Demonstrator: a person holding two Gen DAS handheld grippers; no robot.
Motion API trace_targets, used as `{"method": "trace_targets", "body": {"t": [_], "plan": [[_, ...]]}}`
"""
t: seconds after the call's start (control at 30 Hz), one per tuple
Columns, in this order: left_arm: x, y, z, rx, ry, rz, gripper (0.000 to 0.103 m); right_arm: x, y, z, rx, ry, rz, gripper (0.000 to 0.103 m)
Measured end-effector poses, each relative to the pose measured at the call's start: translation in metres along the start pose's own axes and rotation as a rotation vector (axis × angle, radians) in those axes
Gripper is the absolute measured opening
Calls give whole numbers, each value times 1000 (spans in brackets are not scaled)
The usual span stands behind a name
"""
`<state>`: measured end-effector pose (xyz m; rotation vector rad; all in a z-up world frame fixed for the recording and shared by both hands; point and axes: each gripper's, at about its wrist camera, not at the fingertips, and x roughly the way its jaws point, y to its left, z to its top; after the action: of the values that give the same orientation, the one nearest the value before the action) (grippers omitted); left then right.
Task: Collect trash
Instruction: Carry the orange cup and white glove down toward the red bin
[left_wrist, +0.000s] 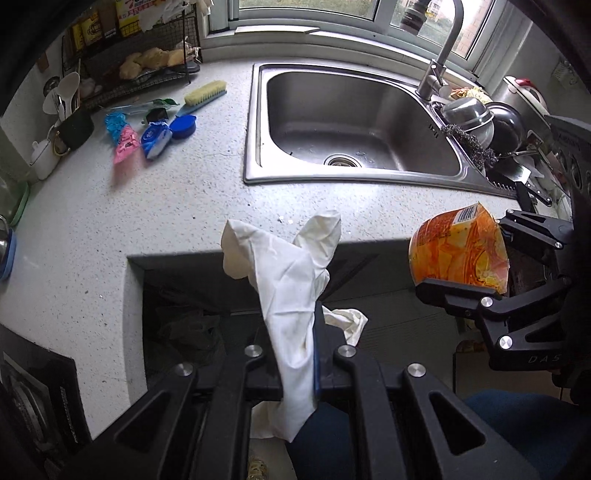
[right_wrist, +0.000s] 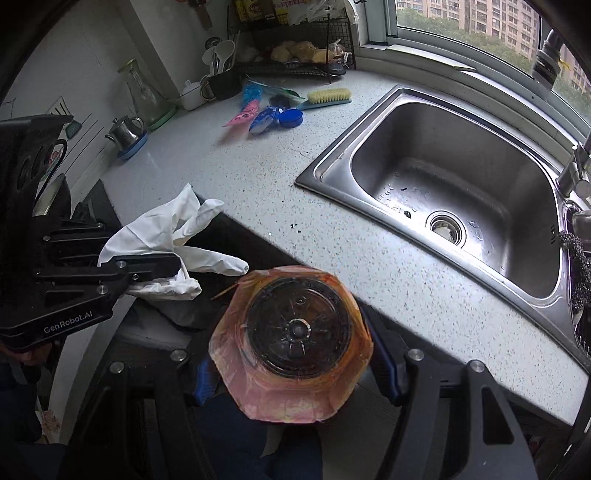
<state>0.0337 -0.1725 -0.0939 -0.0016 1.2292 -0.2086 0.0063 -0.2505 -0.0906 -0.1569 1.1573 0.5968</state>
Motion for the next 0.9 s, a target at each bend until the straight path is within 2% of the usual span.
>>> {"method": "trace_targets", "body": {"t": [0.2,0.4,0.63,0.9], "plan": [[27,-21,-23,8,58,-20,8,15,-4,-29,38,47,3,65],[76,-29,-41,56,116,-46,8,39,-11,-51,76,70,-3,65],[164,-24,-67,67,168,-66,8,112,-35,-76,151,120,-32,65],[272,-5,-101,10,230,-92,8,212,-51,-98,225,170,-44,65]]}}
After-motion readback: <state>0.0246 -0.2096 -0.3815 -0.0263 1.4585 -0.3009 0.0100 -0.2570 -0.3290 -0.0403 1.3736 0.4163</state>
